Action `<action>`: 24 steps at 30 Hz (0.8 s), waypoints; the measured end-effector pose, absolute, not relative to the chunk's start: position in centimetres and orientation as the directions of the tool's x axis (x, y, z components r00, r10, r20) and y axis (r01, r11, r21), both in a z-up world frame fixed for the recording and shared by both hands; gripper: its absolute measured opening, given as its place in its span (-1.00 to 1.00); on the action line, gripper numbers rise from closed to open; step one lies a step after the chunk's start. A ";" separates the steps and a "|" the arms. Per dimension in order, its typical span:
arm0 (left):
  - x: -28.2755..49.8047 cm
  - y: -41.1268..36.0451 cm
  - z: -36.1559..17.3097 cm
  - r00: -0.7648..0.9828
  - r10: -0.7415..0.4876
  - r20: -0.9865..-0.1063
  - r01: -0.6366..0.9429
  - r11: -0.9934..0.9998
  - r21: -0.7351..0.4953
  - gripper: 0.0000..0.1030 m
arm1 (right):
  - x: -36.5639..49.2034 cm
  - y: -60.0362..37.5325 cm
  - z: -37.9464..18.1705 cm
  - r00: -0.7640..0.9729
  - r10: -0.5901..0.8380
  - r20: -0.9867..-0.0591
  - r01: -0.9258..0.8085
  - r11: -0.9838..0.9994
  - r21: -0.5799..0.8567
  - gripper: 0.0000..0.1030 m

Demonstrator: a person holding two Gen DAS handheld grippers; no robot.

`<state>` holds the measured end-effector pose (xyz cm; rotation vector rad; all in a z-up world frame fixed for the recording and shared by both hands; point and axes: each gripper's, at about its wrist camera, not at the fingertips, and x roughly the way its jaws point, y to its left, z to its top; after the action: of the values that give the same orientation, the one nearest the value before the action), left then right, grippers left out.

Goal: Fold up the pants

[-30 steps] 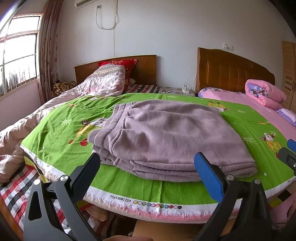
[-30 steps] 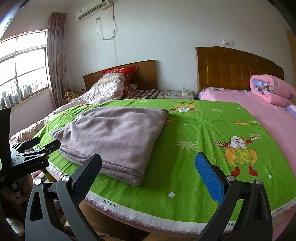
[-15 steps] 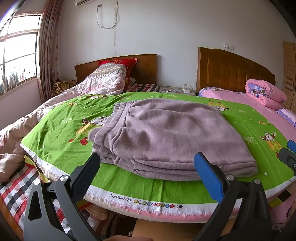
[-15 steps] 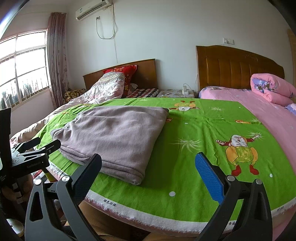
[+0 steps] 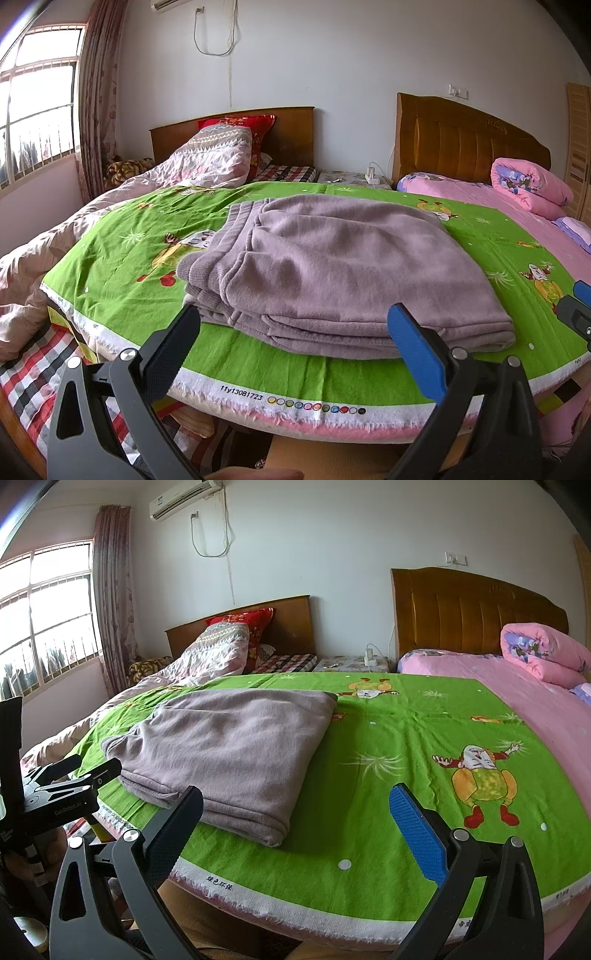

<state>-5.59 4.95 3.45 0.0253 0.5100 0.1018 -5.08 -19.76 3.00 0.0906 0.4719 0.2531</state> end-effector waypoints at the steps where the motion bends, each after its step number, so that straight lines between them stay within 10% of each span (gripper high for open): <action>1: -5.6 5.0 3.5 0.868 0.104 -0.486 -0.091 0.995 0.050 0.97 | -5.1 -19.7 3.0 0.860 0.262 -0.438 -0.220 0.965 0.145 0.90; 24: -5.7 5.0 3.1 0.860 0.108 -0.499 -0.102 0.994 0.039 0.97 | -5.1 -19.7 3.0 0.860 0.261 -0.439 -0.218 0.965 0.146 0.90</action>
<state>-5.65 5.03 3.13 0.0114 0.5244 0.1100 -5.15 -19.68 3.02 0.0927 0.4730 0.2515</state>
